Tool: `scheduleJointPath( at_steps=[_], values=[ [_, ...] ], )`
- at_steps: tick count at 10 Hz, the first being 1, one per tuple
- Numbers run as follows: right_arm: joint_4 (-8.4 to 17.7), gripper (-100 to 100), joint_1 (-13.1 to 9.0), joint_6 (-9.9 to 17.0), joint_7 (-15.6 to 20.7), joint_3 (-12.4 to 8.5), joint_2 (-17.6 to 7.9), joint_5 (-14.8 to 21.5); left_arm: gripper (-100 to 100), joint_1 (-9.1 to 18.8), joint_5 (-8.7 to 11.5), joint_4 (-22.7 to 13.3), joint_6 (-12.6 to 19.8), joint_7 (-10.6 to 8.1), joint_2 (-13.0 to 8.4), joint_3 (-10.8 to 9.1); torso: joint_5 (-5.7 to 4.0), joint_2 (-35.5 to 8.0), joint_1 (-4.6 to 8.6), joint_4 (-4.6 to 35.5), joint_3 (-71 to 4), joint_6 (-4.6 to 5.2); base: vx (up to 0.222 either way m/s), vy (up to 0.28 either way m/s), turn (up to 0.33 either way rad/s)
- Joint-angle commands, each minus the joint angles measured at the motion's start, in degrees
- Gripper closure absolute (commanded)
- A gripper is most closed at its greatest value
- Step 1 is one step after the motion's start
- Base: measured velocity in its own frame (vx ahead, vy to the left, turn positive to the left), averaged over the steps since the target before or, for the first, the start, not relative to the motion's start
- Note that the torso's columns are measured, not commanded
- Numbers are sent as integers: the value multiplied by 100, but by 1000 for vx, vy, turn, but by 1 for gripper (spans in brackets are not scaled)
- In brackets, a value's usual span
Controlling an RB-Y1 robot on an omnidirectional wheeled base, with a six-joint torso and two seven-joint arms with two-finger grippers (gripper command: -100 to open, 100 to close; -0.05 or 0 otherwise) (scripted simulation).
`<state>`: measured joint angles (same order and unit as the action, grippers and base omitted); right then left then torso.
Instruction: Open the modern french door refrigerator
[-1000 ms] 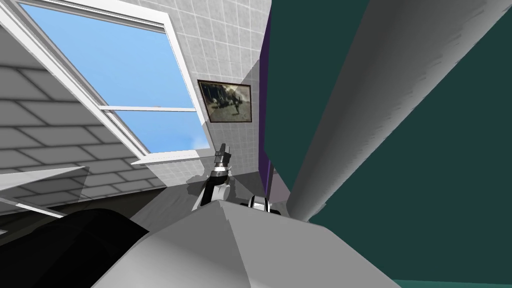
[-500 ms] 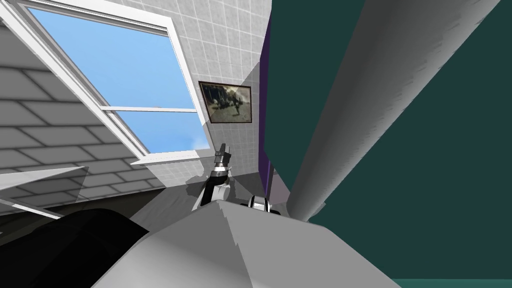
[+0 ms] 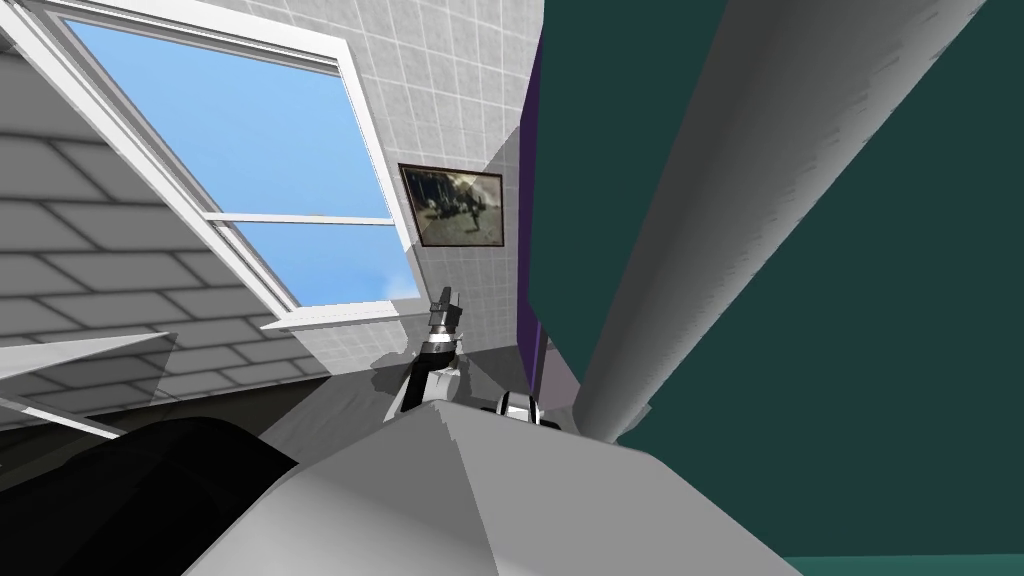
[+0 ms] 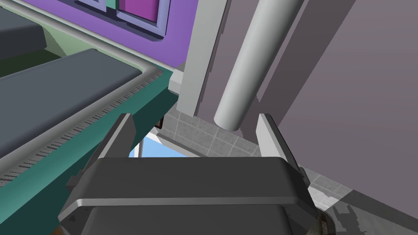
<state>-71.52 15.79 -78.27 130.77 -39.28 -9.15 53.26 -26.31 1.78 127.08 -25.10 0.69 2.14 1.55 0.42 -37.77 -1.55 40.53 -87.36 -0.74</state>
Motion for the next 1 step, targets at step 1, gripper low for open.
scheduleJointPath(
  at_steps=[1],
  values=[
    [0,-100,-3,7,1,4,5,11,0,0,0,0,0,0,0,0,-1,12,-1,-6,-2,-2,24,7,10]
  ],
)
